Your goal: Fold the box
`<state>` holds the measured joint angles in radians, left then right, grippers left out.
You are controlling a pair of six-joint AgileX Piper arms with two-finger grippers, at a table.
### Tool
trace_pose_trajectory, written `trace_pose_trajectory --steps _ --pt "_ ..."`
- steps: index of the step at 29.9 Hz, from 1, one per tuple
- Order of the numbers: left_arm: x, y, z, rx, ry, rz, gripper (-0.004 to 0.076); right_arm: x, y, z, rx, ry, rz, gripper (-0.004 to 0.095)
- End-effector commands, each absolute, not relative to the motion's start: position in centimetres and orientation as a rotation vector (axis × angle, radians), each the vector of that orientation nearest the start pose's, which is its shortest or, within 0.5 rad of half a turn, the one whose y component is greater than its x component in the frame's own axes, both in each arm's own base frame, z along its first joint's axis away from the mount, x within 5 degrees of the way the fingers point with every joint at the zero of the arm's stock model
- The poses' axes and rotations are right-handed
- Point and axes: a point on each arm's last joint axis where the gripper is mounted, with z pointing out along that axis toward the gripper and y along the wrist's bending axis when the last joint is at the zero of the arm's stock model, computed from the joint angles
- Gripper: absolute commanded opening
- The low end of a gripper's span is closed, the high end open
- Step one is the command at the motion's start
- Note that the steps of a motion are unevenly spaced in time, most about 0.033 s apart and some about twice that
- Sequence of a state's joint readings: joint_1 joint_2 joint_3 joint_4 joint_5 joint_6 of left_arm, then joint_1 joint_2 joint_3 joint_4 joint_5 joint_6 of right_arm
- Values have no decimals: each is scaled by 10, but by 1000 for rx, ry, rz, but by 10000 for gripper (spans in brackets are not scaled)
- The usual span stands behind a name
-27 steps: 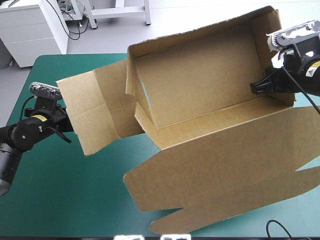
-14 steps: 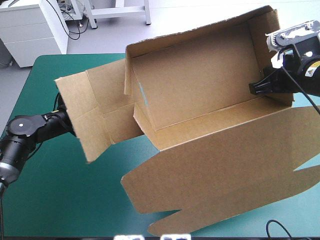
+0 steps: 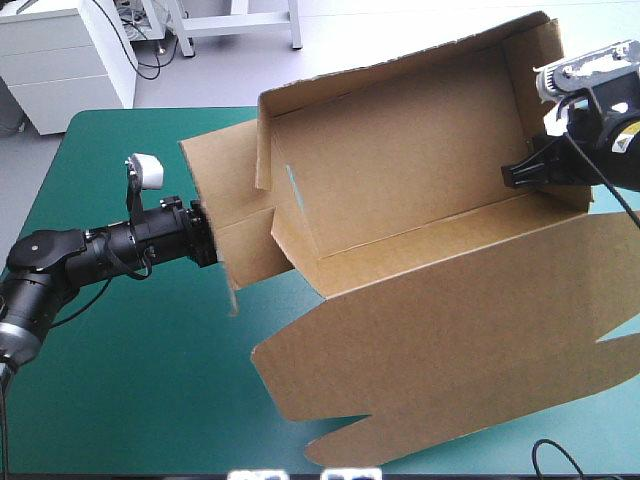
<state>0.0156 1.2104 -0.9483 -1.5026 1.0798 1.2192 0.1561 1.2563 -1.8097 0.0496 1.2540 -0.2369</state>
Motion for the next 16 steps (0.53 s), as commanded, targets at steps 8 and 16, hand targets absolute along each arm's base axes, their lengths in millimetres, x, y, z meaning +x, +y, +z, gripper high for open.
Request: trace_pose_trajectory --steps 8,16 --pt "213 -83 409 622 1529 -1335 17 209 37 528 -406 2088 31 -19" --pt "208 -84 435 668 1474 -1353 48 209 38 529 -404 2075 39 -19"
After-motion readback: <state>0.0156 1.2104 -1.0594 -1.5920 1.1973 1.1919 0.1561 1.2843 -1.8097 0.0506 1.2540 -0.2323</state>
